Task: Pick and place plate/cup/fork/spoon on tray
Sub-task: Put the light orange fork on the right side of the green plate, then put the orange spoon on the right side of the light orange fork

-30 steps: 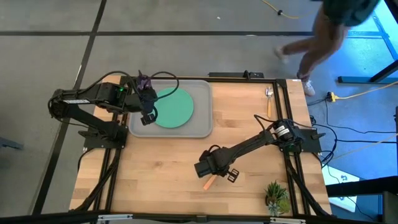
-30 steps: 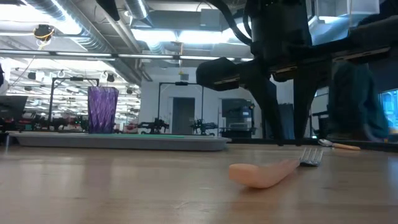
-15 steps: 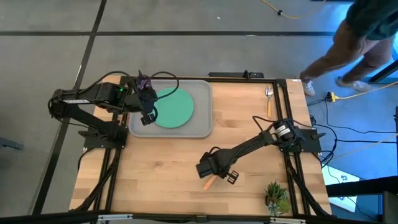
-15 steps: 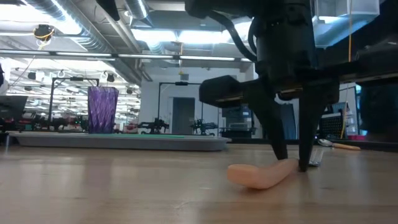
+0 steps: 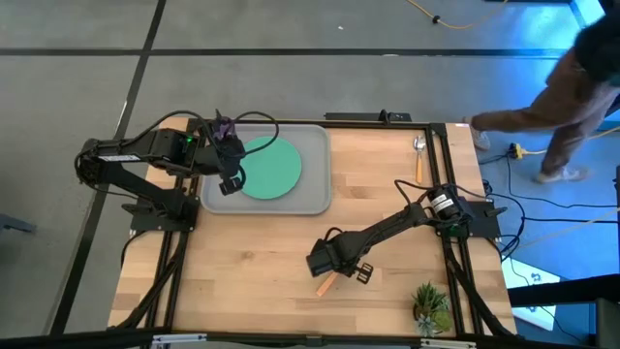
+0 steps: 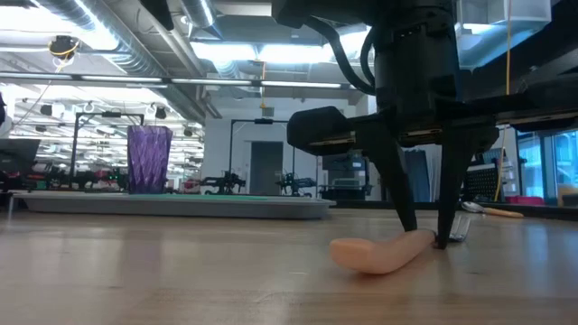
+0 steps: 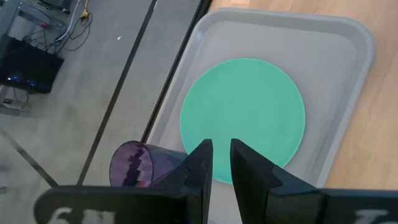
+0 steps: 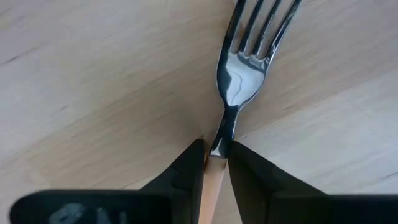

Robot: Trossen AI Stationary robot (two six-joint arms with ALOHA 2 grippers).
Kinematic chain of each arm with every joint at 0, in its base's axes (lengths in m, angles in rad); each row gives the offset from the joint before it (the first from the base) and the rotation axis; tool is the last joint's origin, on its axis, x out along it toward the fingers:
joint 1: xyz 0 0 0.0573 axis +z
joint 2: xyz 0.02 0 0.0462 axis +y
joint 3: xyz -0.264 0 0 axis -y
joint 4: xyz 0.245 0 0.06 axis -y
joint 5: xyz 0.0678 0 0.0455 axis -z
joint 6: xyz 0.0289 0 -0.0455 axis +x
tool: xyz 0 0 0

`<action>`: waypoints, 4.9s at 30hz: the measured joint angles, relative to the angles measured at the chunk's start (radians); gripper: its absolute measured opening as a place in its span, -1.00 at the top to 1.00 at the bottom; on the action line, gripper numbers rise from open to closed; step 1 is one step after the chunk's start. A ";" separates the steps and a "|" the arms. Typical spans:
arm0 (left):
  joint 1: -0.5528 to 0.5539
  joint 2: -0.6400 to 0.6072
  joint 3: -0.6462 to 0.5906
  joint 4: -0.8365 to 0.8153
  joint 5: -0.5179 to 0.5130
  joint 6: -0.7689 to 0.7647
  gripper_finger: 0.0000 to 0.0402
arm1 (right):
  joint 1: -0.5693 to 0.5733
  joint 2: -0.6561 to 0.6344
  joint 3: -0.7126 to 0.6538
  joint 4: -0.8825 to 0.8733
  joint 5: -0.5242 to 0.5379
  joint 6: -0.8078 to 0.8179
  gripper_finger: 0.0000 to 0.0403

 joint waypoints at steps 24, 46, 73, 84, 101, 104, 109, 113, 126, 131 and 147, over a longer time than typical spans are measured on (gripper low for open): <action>0.000 0.000 0.000 0.000 0.000 0.000 0.75 | 0.000 0.003 -0.003 -0.003 0.004 -0.117 0.61; 0.000 0.000 0.000 0.000 0.000 0.001 0.75 | 0.002 0.003 0.010 -0.016 0.035 -0.214 0.87; 0.000 0.000 0.000 0.000 0.000 -0.006 0.75 | -0.111 0.009 0.240 -0.228 0.048 -0.625 0.87; 0.000 0.000 0.000 0.000 0.000 -0.008 0.75 | -0.255 0.006 0.389 -0.329 0.160 -0.859 0.88; 0.000 0.000 0.000 0.000 0.000 -0.034 0.75 | -0.613 0.023 0.393 0.000 0.244 -1.320 0.89; 0.000 -0.001 0.000 -0.001 0.000 -0.036 0.75 | -0.652 0.037 0.393 0.047 0.234 -1.366 0.89; 0.000 -0.001 0.000 -0.001 0.001 -0.057 0.75 | -0.676 0.060 0.383 0.074 0.225 -1.390 0.89; 0.000 -0.001 0.000 0.000 0.000 -0.060 0.75 | -0.678 0.078 0.373 0.088 0.223 -1.392 0.89; 0.000 -0.001 0.000 0.003 0.000 -0.063 0.75 | -0.688 0.158 0.373 0.105 0.200 -1.416 0.89; 0.000 -0.001 0.000 0.003 0.000 -0.063 0.75 | -0.702 0.162 0.373 0.105 0.206 -1.416 0.88; 0.000 -0.001 0.000 0.003 0.007 -0.063 0.75 | -0.711 0.165 0.373 0.105 0.214 -1.367 0.65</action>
